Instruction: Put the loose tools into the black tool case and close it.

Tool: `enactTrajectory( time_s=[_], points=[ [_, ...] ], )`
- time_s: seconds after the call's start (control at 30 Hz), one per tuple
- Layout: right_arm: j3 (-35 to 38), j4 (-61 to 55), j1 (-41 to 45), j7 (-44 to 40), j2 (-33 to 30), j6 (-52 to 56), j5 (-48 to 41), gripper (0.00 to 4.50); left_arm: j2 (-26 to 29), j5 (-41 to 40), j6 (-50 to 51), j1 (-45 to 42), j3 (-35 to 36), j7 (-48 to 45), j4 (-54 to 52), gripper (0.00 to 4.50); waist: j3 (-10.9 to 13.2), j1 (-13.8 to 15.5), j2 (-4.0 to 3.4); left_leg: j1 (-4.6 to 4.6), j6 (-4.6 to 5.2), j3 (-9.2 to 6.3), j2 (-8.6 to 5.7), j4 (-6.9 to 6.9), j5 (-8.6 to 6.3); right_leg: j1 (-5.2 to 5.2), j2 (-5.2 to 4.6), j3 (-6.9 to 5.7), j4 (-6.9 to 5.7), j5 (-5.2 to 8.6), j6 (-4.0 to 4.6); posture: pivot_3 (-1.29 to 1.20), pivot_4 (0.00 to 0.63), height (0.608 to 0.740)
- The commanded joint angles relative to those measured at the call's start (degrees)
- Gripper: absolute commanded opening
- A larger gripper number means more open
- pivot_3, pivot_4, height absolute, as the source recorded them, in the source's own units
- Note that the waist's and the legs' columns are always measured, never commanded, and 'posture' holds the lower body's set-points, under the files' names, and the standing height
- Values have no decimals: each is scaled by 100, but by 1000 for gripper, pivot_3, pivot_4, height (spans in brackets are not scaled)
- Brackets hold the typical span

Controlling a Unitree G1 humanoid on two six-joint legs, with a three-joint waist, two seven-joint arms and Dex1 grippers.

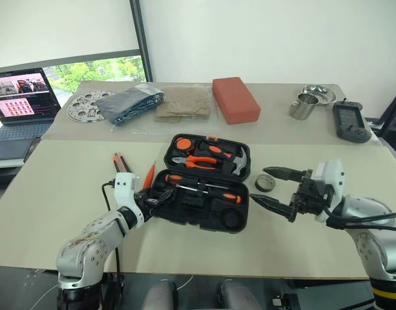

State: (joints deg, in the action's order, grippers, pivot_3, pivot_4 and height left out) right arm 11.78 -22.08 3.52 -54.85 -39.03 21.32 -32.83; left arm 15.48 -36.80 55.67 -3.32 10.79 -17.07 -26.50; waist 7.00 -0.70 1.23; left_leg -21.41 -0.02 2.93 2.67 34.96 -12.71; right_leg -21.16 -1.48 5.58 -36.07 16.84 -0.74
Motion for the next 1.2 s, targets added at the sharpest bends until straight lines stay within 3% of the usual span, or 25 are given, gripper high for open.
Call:
enactTrajectory(
  time_s=[0.03,0.23,0.43,0.7,1.2],
  points=[
    [147,-257,3,8,-38,-58,-175,4458,44,-394,156,83,-215,-241,-385,4500,0,1,0,0,0,0,-1,0,0,0,-1,0,0,0,0,0,150,740],
    [87,-174,-17,-147,-63,-62,-200,4458,118,-595,220,320,-159,-235,-628,4500,0,-6,0,1,0,-2,-1,0,0,1,-1,1,0,0,0,0,150,740],
    [132,-48,-126,-382,-50,-183,-184,4458,86,-144,-621,251,231,135,-695,4500,1,-12,1,3,0,-2,1,0,0,1,1,1,-1,0,1,0,150,740],
    [151,-51,-163,-467,-16,-253,-192,4458,328,1206,-1112,-277,-427,788,-100,4500,1,-11,2,4,0,-2,-2,1,0,4,1,3,-1,-1,1,0,150,740],
    [180,-145,-263,-347,-13,-250,-252,4458,309,2130,-1080,-1213,-691,1113,1111,4500,0,-15,0,2,0,-5,-2,-1,0,2,3,0,-1,-1,0,0,150,740]
  ],
)
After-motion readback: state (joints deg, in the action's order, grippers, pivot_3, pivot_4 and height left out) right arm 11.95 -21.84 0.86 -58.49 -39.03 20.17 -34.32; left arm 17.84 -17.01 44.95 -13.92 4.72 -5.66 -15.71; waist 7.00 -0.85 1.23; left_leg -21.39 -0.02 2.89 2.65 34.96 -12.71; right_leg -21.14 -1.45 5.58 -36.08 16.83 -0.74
